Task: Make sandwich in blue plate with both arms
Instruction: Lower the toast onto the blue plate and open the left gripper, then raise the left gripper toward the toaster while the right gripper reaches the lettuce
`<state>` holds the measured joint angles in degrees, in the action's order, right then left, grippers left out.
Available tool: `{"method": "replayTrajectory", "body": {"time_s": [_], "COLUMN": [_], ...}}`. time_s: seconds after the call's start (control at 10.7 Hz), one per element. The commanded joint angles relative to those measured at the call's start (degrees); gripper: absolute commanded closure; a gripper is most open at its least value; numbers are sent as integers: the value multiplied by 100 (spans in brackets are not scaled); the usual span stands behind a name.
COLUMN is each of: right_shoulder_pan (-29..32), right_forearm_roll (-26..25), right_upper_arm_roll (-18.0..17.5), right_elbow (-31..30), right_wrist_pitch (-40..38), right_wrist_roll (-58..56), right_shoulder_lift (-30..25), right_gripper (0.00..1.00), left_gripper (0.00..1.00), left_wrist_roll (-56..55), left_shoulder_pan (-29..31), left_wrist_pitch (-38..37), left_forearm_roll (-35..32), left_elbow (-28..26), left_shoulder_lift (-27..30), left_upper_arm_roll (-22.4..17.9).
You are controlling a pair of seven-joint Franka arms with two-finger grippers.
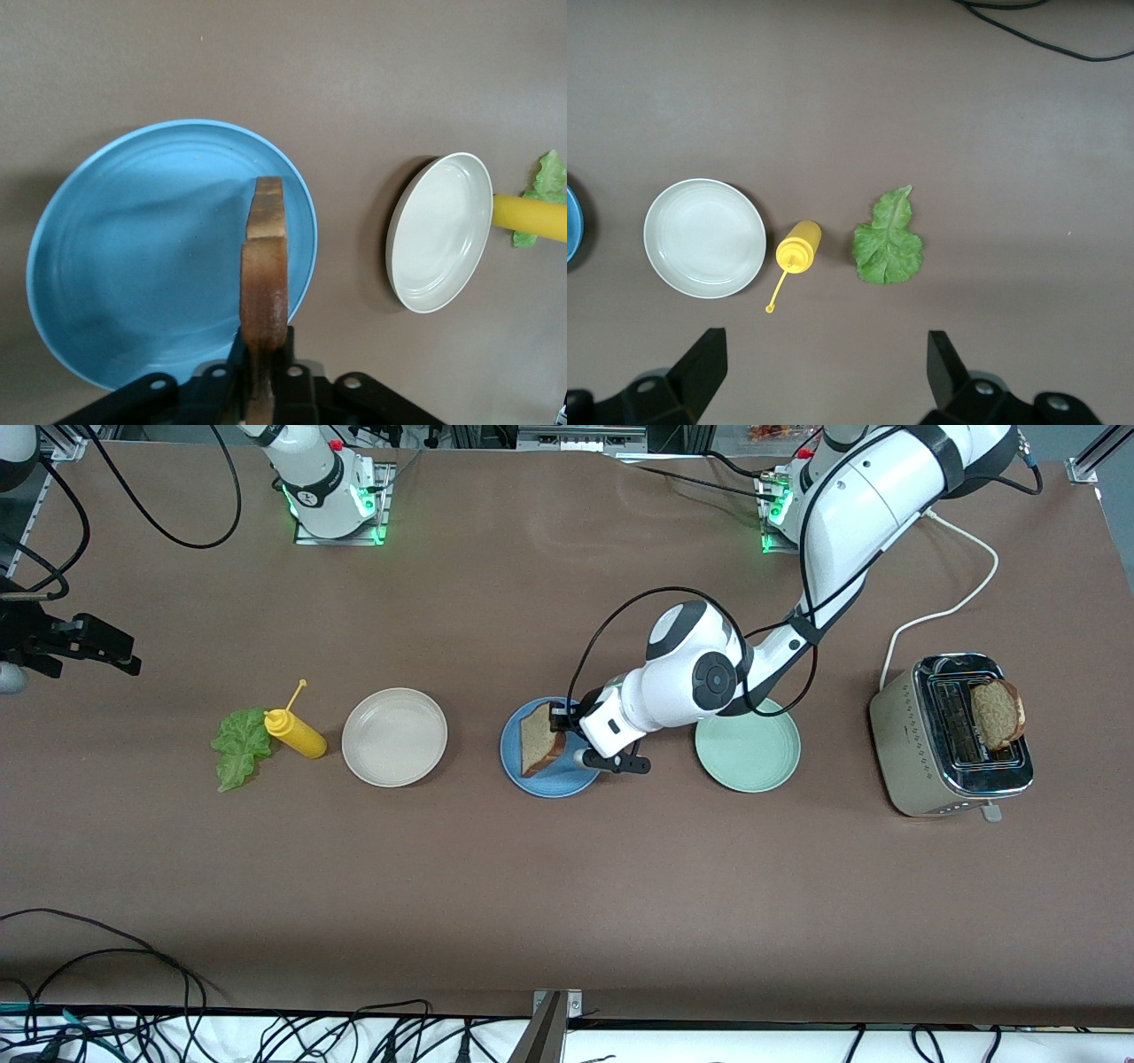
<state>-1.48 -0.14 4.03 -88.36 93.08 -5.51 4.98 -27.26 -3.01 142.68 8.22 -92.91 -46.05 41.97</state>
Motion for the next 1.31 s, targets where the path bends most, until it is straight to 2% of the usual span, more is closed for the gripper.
{"method": "replayTrajectory", "body": {"time_s": [0.0, 0.09, 0.28, 0.37, 0.56, 0.66, 0.94, 1.12, 1.22], "right_shoulder_pan": [-2, 7, -1, -1, 16, 42, 340, 481, 517], "right_forearm_roll": [-13, -21, -22, -22, -30, -39, -22, -48, -39], "right_upper_arm_roll": [2, 10, 10, 10, 28, 37, 54, 54, 54], "right_elbow": [-23, -49, -32, -41, -32, -32, -32, -32, -32], "right_wrist_pitch": [-62, -201, -334, -334, -326, -317, -255, -238, -107], "right_wrist_roll": [-222, -222, -170, -161, -179, -187, -205, -205, -205], "right_shoulder_lift": [29, 29, 20, 29, 29, 38, 344, 765, 1019], "right_gripper": [0, 0, 0, 0, 0, 0, 0, 0, 0], "left_gripper": [67, 43, 4, 0, 0, 0, 0, 0, 0], "left_wrist_roll": [28, 11, -7, -7, 2, 10, 133, 929, 1221], "left_shoulder_pan": [-33, -16, 28, 28, 63, 55, 11, -7, -7], "left_wrist_pitch": [23, 14, -29, -91, -424, -591, -2126, -3092, -3393], "left_forearm_roll": [153, 119, 83, 66, 74, 74, 66, 31, -239], "left_elbow": [159, 168, 168, 125, 124, 81, 80, 80, 98], "left_shoulder_lift": [-115, -89, -18, 121, 384, 665, 1657, 2264, 2589], "left_upper_arm_roll": [31, 22, -65, -179, -232, -390, -951, -1443, -1689]}}
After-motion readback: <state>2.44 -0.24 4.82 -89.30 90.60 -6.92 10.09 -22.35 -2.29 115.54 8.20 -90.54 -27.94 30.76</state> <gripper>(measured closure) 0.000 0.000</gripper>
